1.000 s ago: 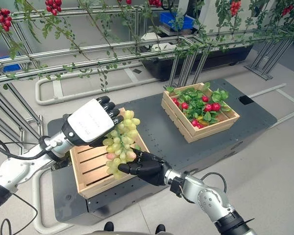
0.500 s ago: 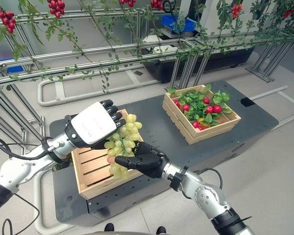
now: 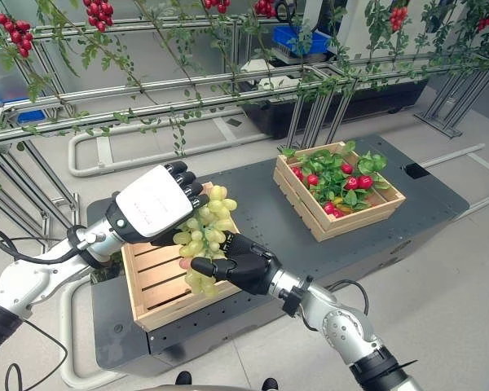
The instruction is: Pick up the fruits from the basket on one side to the basket on the other side
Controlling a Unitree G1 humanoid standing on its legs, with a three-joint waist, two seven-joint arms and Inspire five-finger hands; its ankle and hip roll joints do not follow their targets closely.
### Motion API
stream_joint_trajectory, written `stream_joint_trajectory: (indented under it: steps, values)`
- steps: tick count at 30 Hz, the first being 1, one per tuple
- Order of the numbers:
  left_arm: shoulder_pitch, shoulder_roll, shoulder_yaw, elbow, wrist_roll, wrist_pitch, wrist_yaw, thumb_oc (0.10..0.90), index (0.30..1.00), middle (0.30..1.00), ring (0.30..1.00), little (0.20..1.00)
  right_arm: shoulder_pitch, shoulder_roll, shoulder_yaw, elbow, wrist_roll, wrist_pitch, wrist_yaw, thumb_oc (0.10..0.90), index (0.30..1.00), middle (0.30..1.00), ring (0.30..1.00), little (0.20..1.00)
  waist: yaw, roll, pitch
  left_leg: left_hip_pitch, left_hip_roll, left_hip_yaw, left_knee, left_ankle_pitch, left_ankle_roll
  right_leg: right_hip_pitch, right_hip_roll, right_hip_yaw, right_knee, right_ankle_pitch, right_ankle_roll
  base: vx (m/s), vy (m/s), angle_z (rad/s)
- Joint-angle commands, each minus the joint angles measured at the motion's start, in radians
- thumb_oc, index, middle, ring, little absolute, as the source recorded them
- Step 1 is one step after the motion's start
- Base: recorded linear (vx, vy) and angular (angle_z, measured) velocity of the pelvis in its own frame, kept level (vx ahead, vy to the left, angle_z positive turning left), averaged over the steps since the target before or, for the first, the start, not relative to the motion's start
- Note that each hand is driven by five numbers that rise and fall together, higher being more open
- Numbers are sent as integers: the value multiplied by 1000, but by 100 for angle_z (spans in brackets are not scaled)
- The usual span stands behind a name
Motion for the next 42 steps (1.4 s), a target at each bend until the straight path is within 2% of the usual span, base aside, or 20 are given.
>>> stream_joint_trajectory:
  steps: [1,7,8,9,10,11,31,32,33,34,42]
  values:
    - [-106,-36,27,-4,-55,49,48,400,300,300,300,300,-86,45,46,-95,51,20,157,400,300,300,300,300,3,-3,-67,60,-37,41,9,-124,14,13,-39,11,16,-39,43,0,0,0]
    - [-104,-35,13,-19,-55,65,38,400,300,300,300,300,-76,29,63,-73,47,53,115,400,300,300,300,300,1,-4,-65,60,-36,41,9,-121,14,14,-39,13,14,-36,43,0,0,0]
    - [-104,-34,9,-20,-56,69,43,400,300,300,300,300,-76,30,65,-68,59,57,102,411,316,316,316,316,0,-4,-64,60,-36,40,9,-121,15,14,-38,14,13,-35,42,0,0,0]
    - [-104,-34,7,-19,-56,70,47,400,300,300,300,300,-75,30,66,-66,65,58,97,475,413,413,413,413,0,-4,-64,60,-36,40,9,-121,14,15,-38,14,12,-35,42,0,0,0]
    - [-104,-35,7,-19,-55,69,47,400,300,300,300,300,-74,30,66,-65,66,58,96,508,462,462,462,462,0,-4,-64,61,-36,40,9,-121,14,15,-39,14,12,-35,43,0,0,0]
    - [-103,-39,6,-21,-53,70,47,400,300,300,300,300,-74,35,68,-59,74,57,92,800,900,900,900,900,0,-4,-64,62,-36,39,9,-121,15,16,-39,14,12,-35,42,0,0,0]
    - [-112,-49,18,-49,-60,73,34,400,300,300,300,300,-62,70,84,-35,107,105,63,800,900,900,900,900,1,0,-74,60,-40,35,9,-123,16,16,-43,14,12,-34,45,0,0,0]
    - [-116,-51,14,-46,-61,73,34,400,300,300,300,300,-63,71,84,-35,111,105,60,568,552,552,552,552,1,0,-74,59,-41,34,9,-123,16,16,-43,15,12,-34,45,0,0,0]
    - [-117,-52,12,-47,-62,75,33,400,300,300,300,300,-64,71,84,-36,113,102,58,497,446,446,446,446,1,0,-74,59,-41,34,9,-123,16,16,-44,15,12,-34,45,0,0,0]
    - [-118,-53,10,-47,-62,76,32,400,300,300,300,300,-66,72,86,-36,115,99,55,400,300,300,300,300,2,-1,-74,59,-41,33,9,-123,16,16,-44,16,11,-33,45,0,0,0]
    - [-113,-56,16,-46,-66,61,27,400,300,300,300,300,-64,82,86,-30,111,87,62,400,300,300,300,300,2,-1,-75,60,-42,34,9,-124,19,16,-45,17,11,-32,46,0,0,0]
